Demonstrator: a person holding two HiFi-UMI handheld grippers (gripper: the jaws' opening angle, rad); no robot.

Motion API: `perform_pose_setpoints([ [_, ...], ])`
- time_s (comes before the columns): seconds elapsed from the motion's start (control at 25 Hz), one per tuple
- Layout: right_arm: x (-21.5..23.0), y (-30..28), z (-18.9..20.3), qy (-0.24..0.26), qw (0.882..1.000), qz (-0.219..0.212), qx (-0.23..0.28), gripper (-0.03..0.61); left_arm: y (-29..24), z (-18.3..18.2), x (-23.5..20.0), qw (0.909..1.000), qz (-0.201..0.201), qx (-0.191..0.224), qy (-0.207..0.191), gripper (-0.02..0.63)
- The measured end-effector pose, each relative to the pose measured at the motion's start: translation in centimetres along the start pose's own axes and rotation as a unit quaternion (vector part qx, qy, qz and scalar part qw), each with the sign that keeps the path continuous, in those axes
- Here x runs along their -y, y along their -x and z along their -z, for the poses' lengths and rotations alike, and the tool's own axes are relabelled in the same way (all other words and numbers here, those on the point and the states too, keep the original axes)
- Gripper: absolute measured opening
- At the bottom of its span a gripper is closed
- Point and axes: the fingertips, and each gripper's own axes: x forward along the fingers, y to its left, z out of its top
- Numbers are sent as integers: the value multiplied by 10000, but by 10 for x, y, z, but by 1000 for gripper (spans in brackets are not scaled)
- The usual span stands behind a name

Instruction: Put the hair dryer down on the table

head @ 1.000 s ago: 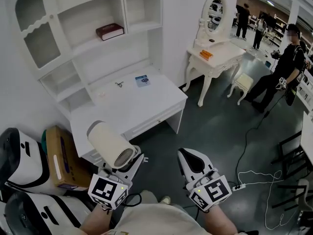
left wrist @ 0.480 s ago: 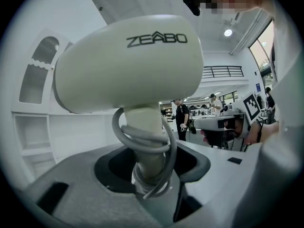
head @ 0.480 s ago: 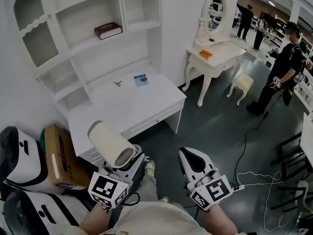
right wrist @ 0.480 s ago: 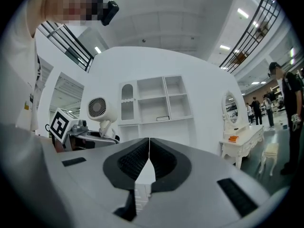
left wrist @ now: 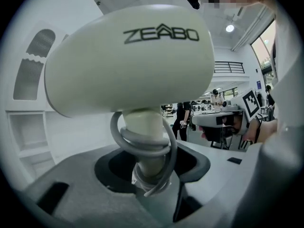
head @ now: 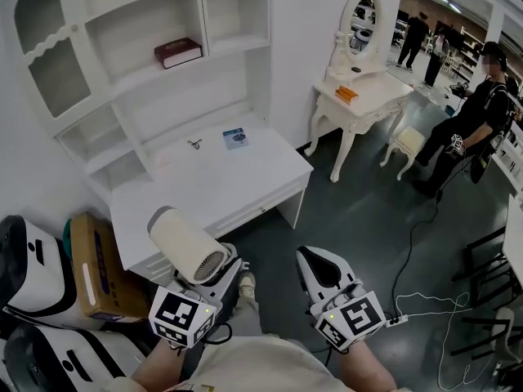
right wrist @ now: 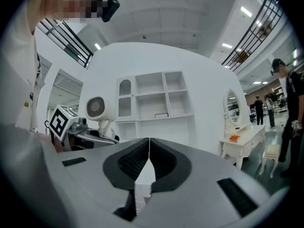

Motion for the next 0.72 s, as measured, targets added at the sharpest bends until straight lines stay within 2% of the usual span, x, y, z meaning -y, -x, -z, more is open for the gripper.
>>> perform_pose_setpoints([
  [0.36, 36, -65, 10, -73, 9998, -10, -160, 20, -50, 8, -51, 9998, 81, -110, 122, 219],
  [0.72, 75, -151, 1, -51, 9997, 81, -233, 20, -109, -5, -124, 9996, 211, -63, 148, 219],
])
